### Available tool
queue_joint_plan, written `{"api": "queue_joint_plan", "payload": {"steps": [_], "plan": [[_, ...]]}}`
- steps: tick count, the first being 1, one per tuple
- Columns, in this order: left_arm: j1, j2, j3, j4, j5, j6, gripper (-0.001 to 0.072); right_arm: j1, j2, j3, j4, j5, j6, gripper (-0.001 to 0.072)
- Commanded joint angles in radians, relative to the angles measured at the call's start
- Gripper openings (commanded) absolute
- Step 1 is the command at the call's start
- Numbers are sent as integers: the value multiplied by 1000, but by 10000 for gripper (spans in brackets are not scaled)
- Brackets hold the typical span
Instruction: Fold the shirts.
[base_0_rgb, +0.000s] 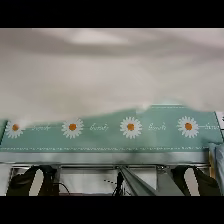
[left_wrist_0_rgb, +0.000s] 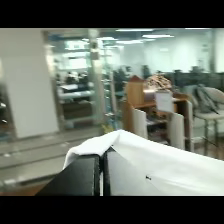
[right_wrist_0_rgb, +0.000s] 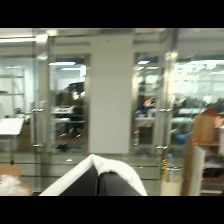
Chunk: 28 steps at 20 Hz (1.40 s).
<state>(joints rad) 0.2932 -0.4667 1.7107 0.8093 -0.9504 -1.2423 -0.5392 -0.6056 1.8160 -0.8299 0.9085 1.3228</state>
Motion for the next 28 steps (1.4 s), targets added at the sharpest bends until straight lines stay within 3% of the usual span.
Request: {"api": "queue_joint_plan", "payload": {"steps": [1,3,5,7,9,12,14,18,21,24,28], "plan": [[0,50,59,146,-69,-135,17,0,16,142,-222,140,146,23],[0,39,58,161,-223,-212,16,0,14,153,-286,306,147,23],[0,0,51,160,-389,-275,16,0,-32,153,-357,563,120,23],[0,-45,3,160,-533,-282,16,1,-122,151,-357,793,61,23],[0,-78,-116,158,-648,-299,16,1,-226,151,-326,846,60,23],[-1,-106,-380,146,-625,-284,17,1,-422,150,-243,948,70,22],[-1,-151,-542,84,-547,-241,16,70,-541,145,-241,942,84,23],[-1,-323,-712,17,-355,-168,16,381,-766,145,-484,870,72,23],[-1,-478,-714,16,-248,-110,17,534,-901,145,-632,668,69,23],[-8,-612,-714,9,-112,-100,17,587,-1002,145,-639,460,71,24],[-50,-726,-714,-49,130,-20,17,570,-1091,145,-637,185,226,23]]}}
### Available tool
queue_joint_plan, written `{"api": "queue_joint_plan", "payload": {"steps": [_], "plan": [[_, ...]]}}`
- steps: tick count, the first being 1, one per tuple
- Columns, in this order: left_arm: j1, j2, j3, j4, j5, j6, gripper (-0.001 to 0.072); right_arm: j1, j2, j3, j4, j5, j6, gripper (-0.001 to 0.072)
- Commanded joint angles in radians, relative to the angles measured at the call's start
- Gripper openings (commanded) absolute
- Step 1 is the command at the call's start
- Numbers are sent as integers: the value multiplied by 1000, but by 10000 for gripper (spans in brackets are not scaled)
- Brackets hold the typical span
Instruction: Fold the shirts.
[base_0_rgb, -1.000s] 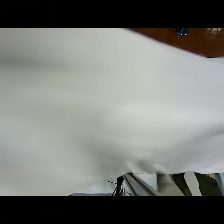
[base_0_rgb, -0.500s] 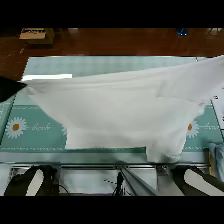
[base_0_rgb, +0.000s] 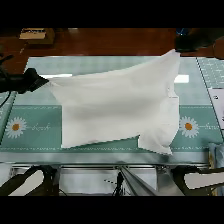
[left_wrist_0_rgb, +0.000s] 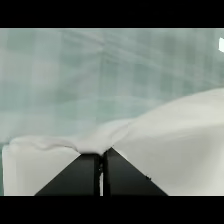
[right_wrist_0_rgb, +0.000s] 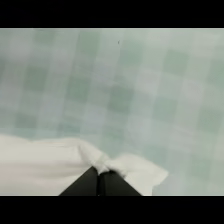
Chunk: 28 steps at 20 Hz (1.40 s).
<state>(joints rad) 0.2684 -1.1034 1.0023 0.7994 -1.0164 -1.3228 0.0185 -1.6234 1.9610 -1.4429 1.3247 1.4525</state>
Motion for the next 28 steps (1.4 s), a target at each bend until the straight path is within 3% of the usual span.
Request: {"api": "queue_joint_plan", "payload": {"steps": [1,5,7,9,14,16,18,21,22,25,28], "plan": [[-46,-110,-5,-41,262,66,17,7,-94,0,-15,-285,108,23],[-161,-200,-5,-40,480,75,18,-1,-172,0,11,-363,104,23],[-202,-245,-5,-39,555,142,18,-1,-210,0,0,-366,103,23],[-219,-294,-6,-36,571,186,18,-1,-251,0,5,-354,108,23],[-212,-341,-5,-37,567,185,18,-4,-290,0,0,-319,152,23],[-196,-333,2,-37,474,185,17,-8,-274,0,-11,-229,153,23],[-169,-333,26,-37,254,177,18,-9,-254,0,-52,-69,154,23],[-133,-334,33,-30,20,73,17,-10,-246,0,-113,182,159,23],[-125,-334,33,7,-27,71,17,-9,-250,0,-129,258,158,23],[-112,-340,33,189,-102,-72,17,-9,-256,-6,-129,336,189,23],[-112,-346,33,252,-109,-108,17,-9,-274,-6,-127,370,195,24]]}}
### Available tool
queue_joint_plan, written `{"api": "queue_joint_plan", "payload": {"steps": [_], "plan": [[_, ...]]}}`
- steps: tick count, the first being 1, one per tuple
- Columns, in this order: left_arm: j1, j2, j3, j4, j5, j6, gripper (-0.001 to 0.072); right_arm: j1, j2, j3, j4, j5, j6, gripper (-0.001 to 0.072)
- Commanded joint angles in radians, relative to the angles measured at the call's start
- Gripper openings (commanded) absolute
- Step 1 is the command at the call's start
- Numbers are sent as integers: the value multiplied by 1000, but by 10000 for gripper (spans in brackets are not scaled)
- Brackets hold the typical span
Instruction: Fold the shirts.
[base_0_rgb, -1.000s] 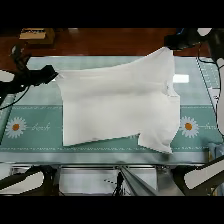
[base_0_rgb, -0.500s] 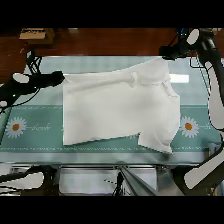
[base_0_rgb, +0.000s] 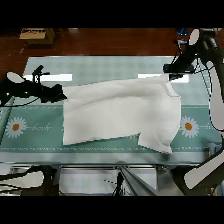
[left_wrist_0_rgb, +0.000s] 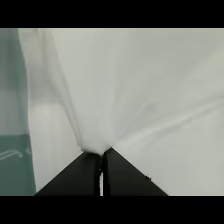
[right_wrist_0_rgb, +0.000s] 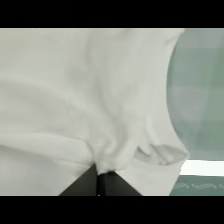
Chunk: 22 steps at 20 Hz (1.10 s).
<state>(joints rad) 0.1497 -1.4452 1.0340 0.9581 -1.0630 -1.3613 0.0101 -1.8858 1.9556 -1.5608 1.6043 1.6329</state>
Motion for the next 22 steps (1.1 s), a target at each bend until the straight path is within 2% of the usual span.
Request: {"api": "queue_joint_plan", "payload": {"steps": [1,7,8,9,10,11,12,15,18,22], "plan": [[5,-4,2,92,-44,-69,18,-1,-14,-1,-9,84,16,24],[11,-4,2,90,-21,-61,19,-1,-17,-1,-19,64,15,26],[12,-4,5,90,-24,-61,28,-1,-16,-1,-10,58,7,117],[16,-4,14,92,-50,-61,143,-1,-16,0,-1,68,-28,278],[24,-3,33,95,-91,-61,359,-1,-13,0,-6,101,-75,423],[39,-1,61,103,-155,-61,504,-1,-5,0,-41,148,-132,446],[57,5,91,116,-224,-61,540,-1,9,0,-88,202,-188,446],[110,92,103,124,-405,-81,539,-34,136,-3,-12,258,-162,446],[120,247,-44,192,-381,-61,539,-95,263,-12,-35,227,-172,446],[118,383,-337,186,-378,-65,527,-254,418,-239,119,169,-188,476]]}}
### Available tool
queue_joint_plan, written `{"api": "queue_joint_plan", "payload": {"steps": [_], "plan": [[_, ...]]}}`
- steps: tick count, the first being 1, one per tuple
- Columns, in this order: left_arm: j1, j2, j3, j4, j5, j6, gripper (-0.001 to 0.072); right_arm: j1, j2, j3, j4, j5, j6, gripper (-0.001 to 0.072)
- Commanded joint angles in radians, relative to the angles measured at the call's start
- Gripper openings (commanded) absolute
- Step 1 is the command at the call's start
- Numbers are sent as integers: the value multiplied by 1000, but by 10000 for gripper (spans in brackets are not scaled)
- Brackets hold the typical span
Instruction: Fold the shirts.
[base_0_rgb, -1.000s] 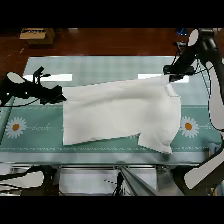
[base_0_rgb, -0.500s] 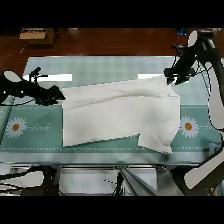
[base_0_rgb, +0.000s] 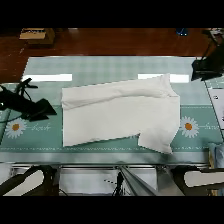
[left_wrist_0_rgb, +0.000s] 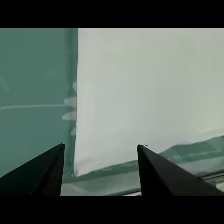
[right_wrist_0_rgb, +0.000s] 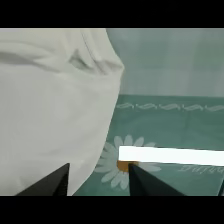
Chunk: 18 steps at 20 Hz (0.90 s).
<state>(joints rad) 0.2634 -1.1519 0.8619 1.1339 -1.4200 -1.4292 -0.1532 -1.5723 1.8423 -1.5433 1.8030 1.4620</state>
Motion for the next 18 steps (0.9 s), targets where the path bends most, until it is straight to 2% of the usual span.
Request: {"api": "queue_joint_plan", "payload": {"steps": [1,4,8,13,17,18], "plan": [[5,102,-227,11,-21,4,527,-127,151,-218,131,-67,-29,480],[6,108,-350,13,-11,42,527,-204,305,-493,157,-232,-67,480],[4,105,-406,-42,93,41,528,-261,449,-769,190,-390,-114,480],[-17,92,-434,-133,212,40,527,-269,473,-868,291,-431,-114,479],[-130,-13,-433,-181,290,51,519,-270,474,-868,339,-448,-109,480],[-159,-49,-433,-199,306,52,401,-270,474,-868,344,-441,-105,480]]}}
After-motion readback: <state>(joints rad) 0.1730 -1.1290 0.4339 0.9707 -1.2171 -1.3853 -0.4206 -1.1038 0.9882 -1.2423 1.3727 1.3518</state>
